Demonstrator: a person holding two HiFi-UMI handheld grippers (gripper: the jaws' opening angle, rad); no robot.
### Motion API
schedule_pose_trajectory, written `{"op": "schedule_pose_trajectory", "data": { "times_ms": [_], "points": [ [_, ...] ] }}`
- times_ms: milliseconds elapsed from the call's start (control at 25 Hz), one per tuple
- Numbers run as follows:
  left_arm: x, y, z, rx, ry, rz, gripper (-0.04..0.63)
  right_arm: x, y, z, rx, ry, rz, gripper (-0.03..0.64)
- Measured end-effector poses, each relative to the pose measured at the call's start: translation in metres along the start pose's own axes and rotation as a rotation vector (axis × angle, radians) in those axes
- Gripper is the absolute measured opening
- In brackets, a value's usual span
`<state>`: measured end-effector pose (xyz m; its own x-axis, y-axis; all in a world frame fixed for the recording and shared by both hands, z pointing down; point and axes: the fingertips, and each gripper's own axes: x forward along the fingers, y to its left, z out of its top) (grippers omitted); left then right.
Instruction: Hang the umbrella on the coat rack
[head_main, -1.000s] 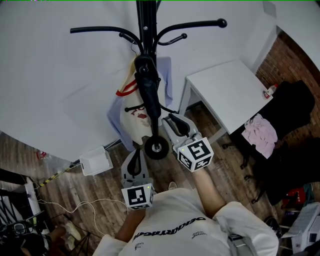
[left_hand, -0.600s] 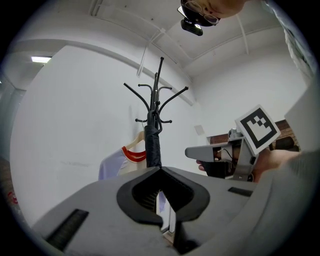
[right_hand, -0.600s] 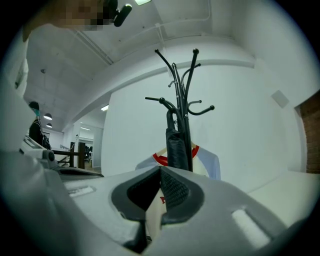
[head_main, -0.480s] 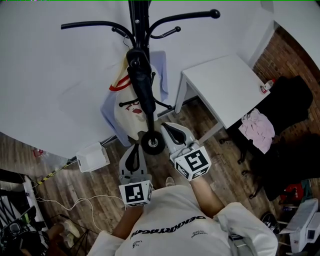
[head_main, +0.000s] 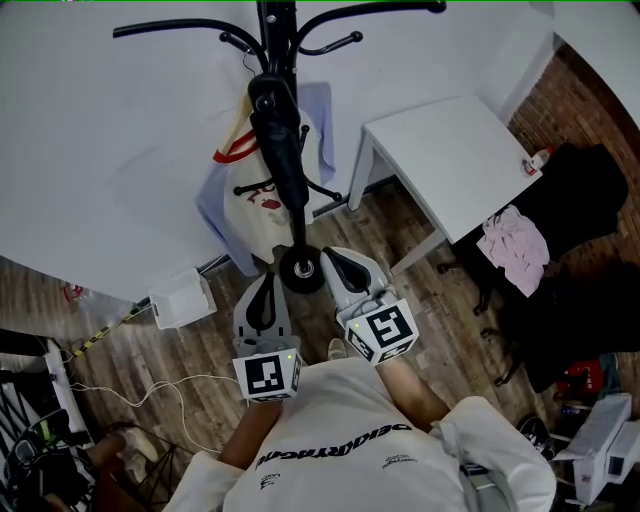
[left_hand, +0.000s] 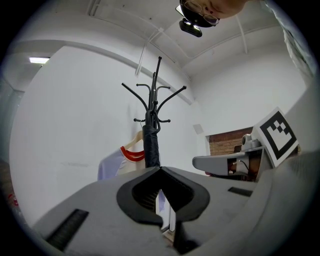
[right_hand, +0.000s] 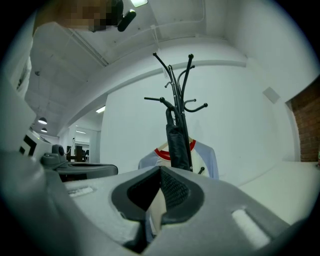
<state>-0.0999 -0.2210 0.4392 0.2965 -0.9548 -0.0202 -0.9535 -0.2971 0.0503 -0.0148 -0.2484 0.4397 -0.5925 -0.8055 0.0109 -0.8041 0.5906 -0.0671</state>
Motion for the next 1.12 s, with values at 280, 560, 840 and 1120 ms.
{"op": "schedule_pose_trajectory", "data": {
  "times_ms": [280, 560, 840, 1120],
  "points": [
    [0.005, -0.005, -0.006, 0.009, 0.013, -0.016, -0.003, -0.007, -0.001, -0.008, 0.003, 0.007, -0.014, -0.005],
    [0.006, -0.009, -0.014, 0.006, 0.033, -0.028, -0.002, -0.012, -0.008, -0.017, 0.01, 0.015, -0.041, -0.005],
    [0.008, -0.008, -0.014, 0.001, 0.039, -0.029, -0.002, -0.011, -0.009, -0.021, 0.009, 0.023, -0.05, -0.005],
    [0.009, -0.009, -0.02, 0.009, 0.038, -0.036, -0.003, -0.012, -0.01, -0.023, 0.004, 0.028, -0.052, -0.005]
  ]
}}
